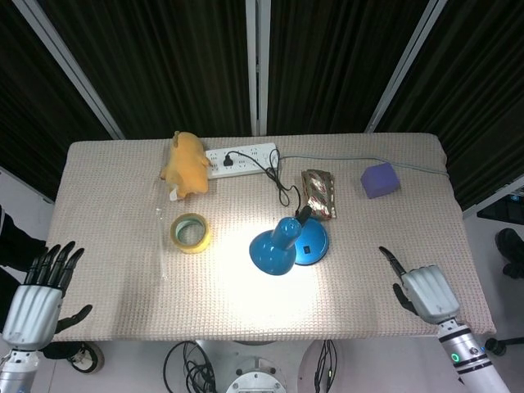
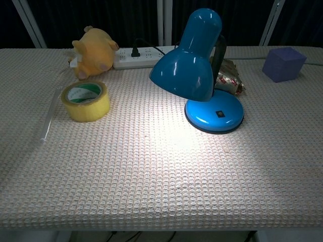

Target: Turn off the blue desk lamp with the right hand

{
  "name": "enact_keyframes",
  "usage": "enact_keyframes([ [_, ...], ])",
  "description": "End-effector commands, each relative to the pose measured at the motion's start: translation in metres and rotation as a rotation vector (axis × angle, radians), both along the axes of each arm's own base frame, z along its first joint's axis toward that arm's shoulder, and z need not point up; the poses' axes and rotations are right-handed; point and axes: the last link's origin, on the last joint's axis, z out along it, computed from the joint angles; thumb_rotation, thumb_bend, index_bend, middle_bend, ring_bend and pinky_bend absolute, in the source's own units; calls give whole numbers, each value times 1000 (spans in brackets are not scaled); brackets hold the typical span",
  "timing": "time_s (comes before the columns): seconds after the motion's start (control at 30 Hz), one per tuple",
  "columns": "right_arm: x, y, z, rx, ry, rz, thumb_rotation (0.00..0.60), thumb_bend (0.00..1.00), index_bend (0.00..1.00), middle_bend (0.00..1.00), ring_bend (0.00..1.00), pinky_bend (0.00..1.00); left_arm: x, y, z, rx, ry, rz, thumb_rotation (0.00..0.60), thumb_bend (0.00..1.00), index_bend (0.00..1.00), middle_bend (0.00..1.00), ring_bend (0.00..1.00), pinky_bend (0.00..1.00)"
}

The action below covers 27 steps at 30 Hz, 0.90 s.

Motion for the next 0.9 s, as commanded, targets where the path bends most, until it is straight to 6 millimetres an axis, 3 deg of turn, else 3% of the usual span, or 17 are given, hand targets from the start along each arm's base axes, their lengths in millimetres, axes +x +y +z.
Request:
enact_keyframes([
  [0.03,28,-21,-39,88,-11,41,600,527,0,998,954,915,-2,-1,2,5,1,5,600,83,37,0,0,0],
  [0.17,38,-35,-58,130,7,46,600,581,0,998,954,916,-5,-2,7,18,-3,14,600,84,37,0,0,0],
  [0.4,49,-53,-82,180,51,20,600,583,0,998,954,915,-8,0,7,9,-11,15,600,83,37,0,0,0],
  [0.9,56,-69,-109,251,105,-13,600,583,0,998,953,915,-15,3,10,9,-18,36,600,83,37,0,0,0],
])
